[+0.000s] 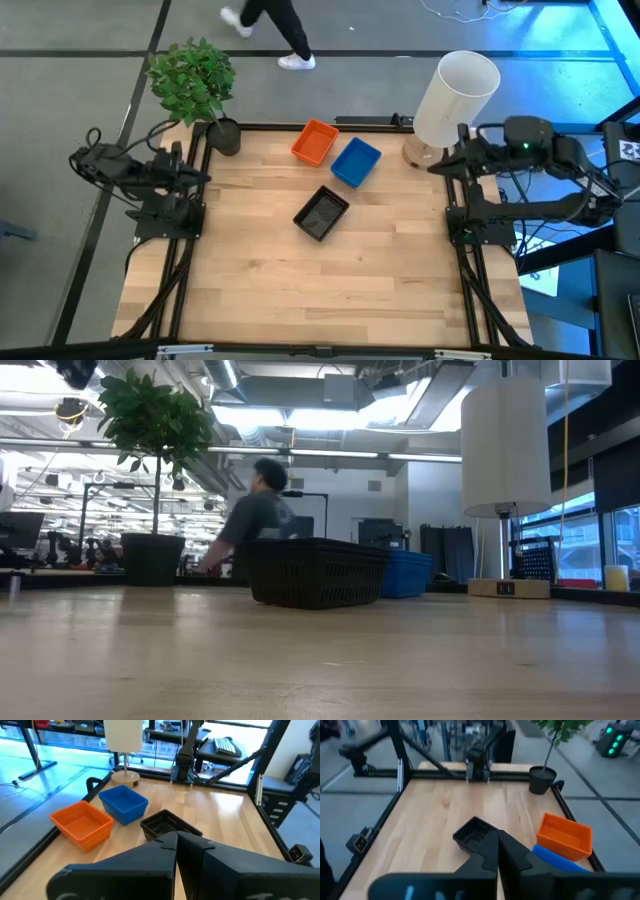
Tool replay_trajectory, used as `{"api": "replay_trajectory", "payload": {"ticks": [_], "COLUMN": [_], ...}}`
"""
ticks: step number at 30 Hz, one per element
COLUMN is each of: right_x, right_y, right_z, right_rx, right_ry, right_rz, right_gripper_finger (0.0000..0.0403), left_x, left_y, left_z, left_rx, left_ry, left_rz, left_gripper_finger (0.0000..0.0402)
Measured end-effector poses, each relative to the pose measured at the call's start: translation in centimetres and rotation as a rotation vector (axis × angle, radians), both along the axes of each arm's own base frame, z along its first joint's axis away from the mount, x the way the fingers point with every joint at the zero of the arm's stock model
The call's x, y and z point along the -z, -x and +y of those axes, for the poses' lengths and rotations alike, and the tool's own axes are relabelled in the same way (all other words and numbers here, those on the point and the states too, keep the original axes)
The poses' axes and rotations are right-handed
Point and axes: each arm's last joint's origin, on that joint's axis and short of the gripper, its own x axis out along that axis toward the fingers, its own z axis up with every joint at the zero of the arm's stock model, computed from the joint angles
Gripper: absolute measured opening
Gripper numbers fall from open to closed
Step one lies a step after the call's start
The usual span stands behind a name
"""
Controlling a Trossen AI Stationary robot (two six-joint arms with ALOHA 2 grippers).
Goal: Stack baskets by color
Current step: Return to Home Position
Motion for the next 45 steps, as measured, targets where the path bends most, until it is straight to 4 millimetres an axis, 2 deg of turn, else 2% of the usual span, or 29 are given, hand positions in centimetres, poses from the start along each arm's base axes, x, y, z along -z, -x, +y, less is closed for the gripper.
{"api": "replay_trajectory", "payload": {"ticks": [7, 12, 15, 18, 22, 27, 34, 37, 45], "right_x": [3.4, 5.7, 7.3, 8.9, 11.3, 13.4, 14.5, 15.1, 20.3], "right_y": [2.4, 4.0, 4.6, 4.9, 5.2, 6.0, 5.0, 4.1, 1.0], "right_z": [0.5, 0.9, 0.9, 1.0, 1.1, 1.2, 1.0, 0.9, 0.4], "right_rx": [0.029, 0.059, 0.076, 0.073, 0.072, 0.071, 0.073, 0.037, -0.018], "right_ry": [-0.034, -0.067, -0.073, -0.057, -0.054, -0.061, -0.066, -0.07, -0.109], "right_rz": [-0.119, -0.183, -0.236, -0.315, -0.36, -0.437, -0.426, -0.485, -0.53], "right_gripper_finger": [0.0, 0.0, 0.0, 0.0, 0.0, 0.0, 0.0, 0.0, 0.0], "left_x": [2.6, 2.4, 3.1, 3.1, 4.3, 5.7, 7.8, 9.0, 12.9], "left_y": [1.4, 1.3, 0.7, 0.2, -1.0, -2.6, -4.3, -5.0, -6.7], "left_z": [0.7, 0.5, 0.3, 0.0, -0.6, -1.5, -2.3, -2.7, -3.5], "left_rx": [0.0, 0.03, 0.035, 0.044, 0.06, 0.1, 0.123, 0.128, 0.127], "left_ry": [0.039, -0.012, -0.03, -0.007, -0.022, -0.012, 0.014, 0.018, 0.016], "left_rz": [-0.152, -0.171, -0.141, -0.19, -0.19, -0.223, -0.278, -0.288, -0.285], "left_gripper_finger": [0.0, 0.0, 0.0, 0.0, 0.0, 0.0, 0.0, 0.0, 0.0]}}
